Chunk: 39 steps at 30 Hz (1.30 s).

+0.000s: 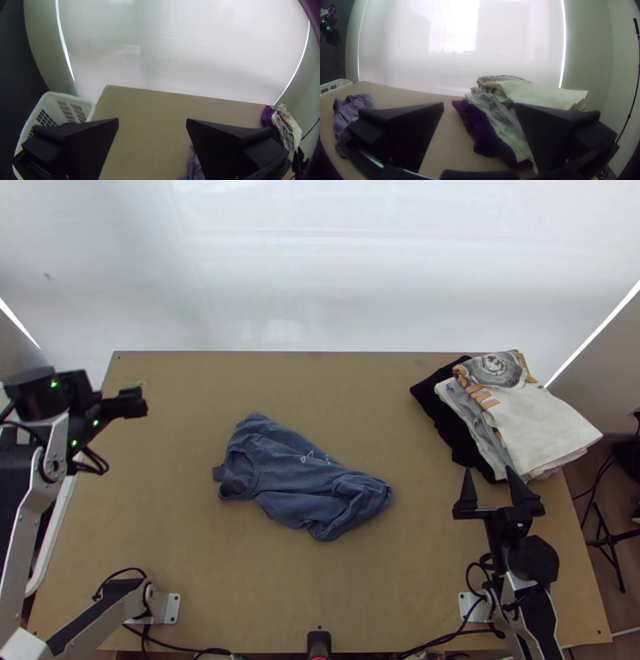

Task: Fold the t-shirt

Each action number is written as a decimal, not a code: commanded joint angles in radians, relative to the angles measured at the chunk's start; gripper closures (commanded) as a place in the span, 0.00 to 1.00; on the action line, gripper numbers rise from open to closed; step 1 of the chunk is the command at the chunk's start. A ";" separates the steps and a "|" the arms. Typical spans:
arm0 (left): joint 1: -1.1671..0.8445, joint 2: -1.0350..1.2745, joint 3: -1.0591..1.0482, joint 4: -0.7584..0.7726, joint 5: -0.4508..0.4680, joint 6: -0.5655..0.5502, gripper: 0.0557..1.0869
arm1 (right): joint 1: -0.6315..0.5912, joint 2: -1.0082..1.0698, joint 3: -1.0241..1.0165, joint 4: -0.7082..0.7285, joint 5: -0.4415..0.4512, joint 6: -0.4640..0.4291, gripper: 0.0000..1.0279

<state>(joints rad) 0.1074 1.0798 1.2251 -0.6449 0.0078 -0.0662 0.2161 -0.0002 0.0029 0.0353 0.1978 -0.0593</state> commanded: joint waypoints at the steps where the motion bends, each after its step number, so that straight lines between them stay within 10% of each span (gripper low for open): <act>1: 0.112 -0.103 -0.111 -0.047 0.003 -0.049 0.04 | 0.003 0.000 0.000 0.000 0.000 0.003 0.04; 20: 0.123 -0.078 -0.162 -0.030 0.003 -0.052 0.04 | 0.046 0.042 0.132 -0.133 -0.006 0.049 0.04; 33: 0.077 -0.038 -0.203 0.021 -0.005 -0.107 0.04 | 0.163 0.962 0.991 -0.419 -0.078 0.147 0.04; 39: 0.072 -0.027 -0.236 0.048 -0.006 -0.112 0.04 | 0.296 1.211 1.332 -0.646 -0.135 0.033 0.04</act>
<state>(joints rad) 0.1913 1.0401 1.0206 -0.6254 0.0040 -0.1684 0.3916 0.8986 0.9459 -0.3882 0.1257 0.0521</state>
